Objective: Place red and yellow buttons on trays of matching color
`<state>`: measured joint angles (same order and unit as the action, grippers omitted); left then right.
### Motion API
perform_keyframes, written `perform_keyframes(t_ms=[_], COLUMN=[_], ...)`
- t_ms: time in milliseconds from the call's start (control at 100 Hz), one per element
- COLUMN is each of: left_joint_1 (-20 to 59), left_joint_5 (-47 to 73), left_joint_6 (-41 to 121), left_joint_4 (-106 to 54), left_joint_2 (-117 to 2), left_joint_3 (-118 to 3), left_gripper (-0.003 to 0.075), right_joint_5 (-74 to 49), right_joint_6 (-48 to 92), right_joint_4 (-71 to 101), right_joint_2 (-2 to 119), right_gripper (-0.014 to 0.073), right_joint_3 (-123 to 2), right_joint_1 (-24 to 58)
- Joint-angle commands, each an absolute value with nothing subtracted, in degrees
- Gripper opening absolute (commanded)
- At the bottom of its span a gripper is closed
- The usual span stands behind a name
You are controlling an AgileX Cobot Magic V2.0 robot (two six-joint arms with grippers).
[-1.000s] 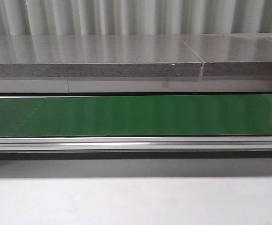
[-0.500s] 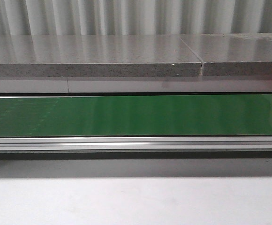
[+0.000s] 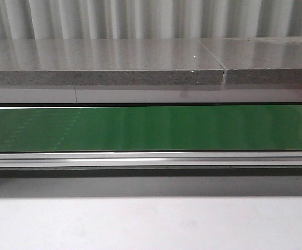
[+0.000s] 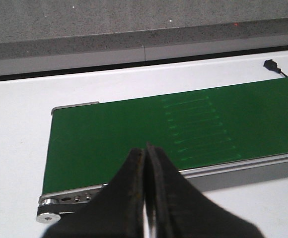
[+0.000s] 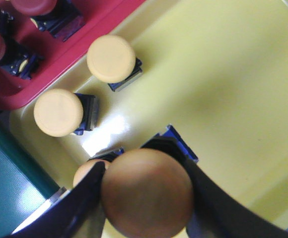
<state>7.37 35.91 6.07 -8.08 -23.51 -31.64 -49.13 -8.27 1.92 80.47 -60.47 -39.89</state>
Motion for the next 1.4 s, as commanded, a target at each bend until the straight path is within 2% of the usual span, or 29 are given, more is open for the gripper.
perform_keyframes(t_ms=[0,570,640,770,820,1140,1390], left_joint_1=[7.71,7.71,7.71,7.71,7.71,7.71,7.71], left_joint_5=[31.5,31.5,31.5,31.5,31.5,31.5,31.5], left_joint_6=[6.08,6.08,6.08,6.08,6.08,6.08,6.08], left_joint_4=[-8.48,-8.48,-8.48,-8.48,-8.48,-8.48,-8.48], left_joint_2=[-23.79,-23.79,-23.79,-23.79,-23.79,-23.79,-23.79], left_joint_3=[-33.16,-33.16,-33.16,-33.16,-33.16,-33.16,-33.16], left_gripper=[-0.002,-0.002,-0.002,-0.002,-0.002,-0.002,-0.002], right_joint_5=[-44.57,-42.47,-42.34,-41.85,-41.42,-41.56,-42.03], right_joint_6=[-8.15,-8.21,-8.21,-8.21,-8.21,-8.21,-8.21], right_joint_4=[1.53,5.08,5.2,6.15,6.15,5.73,3.95], right_joint_2=[80.66,93.43,94.13,94.84,94.84,94.3,88.7], right_gripper=[0.0246,0.0255,0.0288,0.0431,0.0455,0.0457,0.0457], right_joint_3=[-61.54,-61.54,-61.44,-61.34,-61.34,-61.34,-61.34], right_joint_1=[-40.23,-40.23,-40.23,-40.23,-40.23,-40.23,-40.23])
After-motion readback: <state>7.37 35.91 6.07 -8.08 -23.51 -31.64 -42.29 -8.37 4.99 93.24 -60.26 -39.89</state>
